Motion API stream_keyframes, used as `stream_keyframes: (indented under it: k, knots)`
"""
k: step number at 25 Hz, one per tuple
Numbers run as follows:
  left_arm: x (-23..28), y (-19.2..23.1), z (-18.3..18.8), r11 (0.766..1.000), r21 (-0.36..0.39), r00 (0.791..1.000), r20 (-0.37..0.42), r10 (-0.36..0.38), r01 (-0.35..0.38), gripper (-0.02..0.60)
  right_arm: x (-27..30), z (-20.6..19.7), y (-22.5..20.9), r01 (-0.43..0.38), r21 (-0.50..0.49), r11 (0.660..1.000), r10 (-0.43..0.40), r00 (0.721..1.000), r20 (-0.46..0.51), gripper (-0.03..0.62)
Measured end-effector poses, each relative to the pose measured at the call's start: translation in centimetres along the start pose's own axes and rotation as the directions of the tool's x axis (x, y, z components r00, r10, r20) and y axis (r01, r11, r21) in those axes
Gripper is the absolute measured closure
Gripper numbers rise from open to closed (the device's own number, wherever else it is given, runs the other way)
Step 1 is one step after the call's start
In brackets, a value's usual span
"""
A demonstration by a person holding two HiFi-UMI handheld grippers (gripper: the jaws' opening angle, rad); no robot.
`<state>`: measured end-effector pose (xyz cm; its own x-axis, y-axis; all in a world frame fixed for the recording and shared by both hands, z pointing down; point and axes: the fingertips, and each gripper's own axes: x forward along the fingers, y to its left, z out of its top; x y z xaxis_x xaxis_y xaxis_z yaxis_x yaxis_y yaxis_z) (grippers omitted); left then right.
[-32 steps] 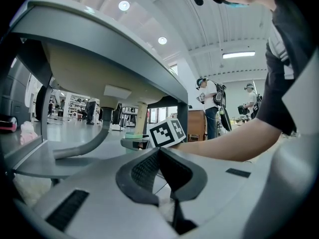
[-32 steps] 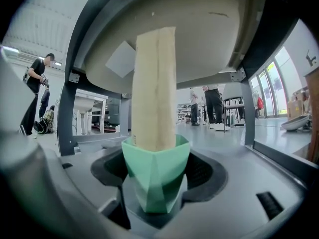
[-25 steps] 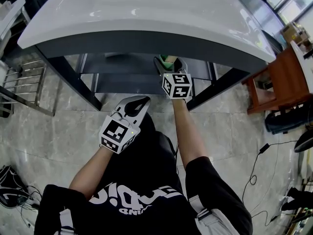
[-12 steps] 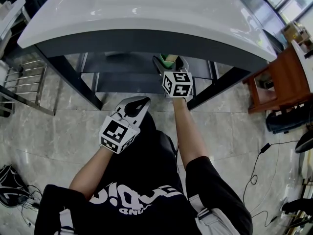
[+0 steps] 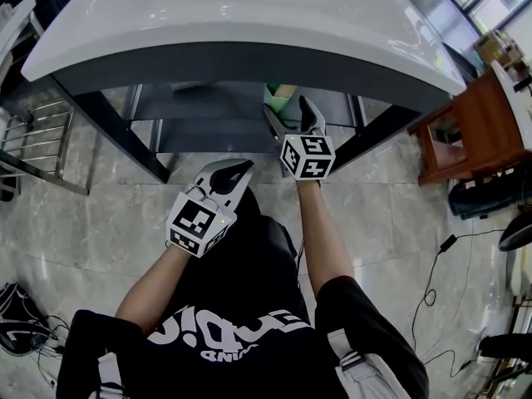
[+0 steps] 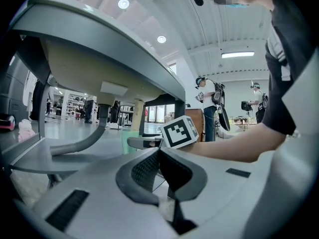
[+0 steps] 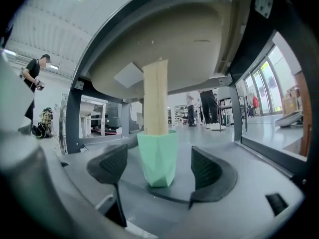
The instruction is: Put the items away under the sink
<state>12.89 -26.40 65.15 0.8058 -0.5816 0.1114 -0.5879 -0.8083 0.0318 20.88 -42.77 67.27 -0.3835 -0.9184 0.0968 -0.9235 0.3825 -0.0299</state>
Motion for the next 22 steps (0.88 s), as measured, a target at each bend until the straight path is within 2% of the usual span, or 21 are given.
stream_keyframes:
  k: [11,15,16,19,22]
  knots:
    - [-0.6,-0.9,-0.3,1.0,-0.011,1.0,0.01,-0.016,0.016,0.563,-8.6,-0.3,7.7,-0.088,-0.052,0.995,0.088,0.996,-0.004,0.197]
    - [-0.8,-1.5,-0.5,0.999,-0.013,0.999,0.016,-0.031,0.031,0.561,-10.7,-0.8,8.4,-0.067,-0.06,0.996,0.067,0.998,0.0,0.206]
    - [-0.8,-1.7,-0.4,0.999,-0.016,0.999,0.019,-0.034,0.034,0.561,-11.1,-0.8,8.2,-0.056,-0.062,0.997,0.056,0.998,0.004,0.227]
    - [-1.1,-1.9,-0.3,0.999,-0.027,0.999,0.029,-0.033,0.033,0.563,-12.2,-0.9,7.8,-0.026,-0.059,0.998,0.027,1.0,0.015,0.352]
    - [-1.3,-2.1,-0.3,0.999,-0.026,0.999,0.031,-0.031,0.032,0.562,-13.2,-1.1,7.5,-0.002,-0.052,0.999,0.003,1.0,0.021,0.413]
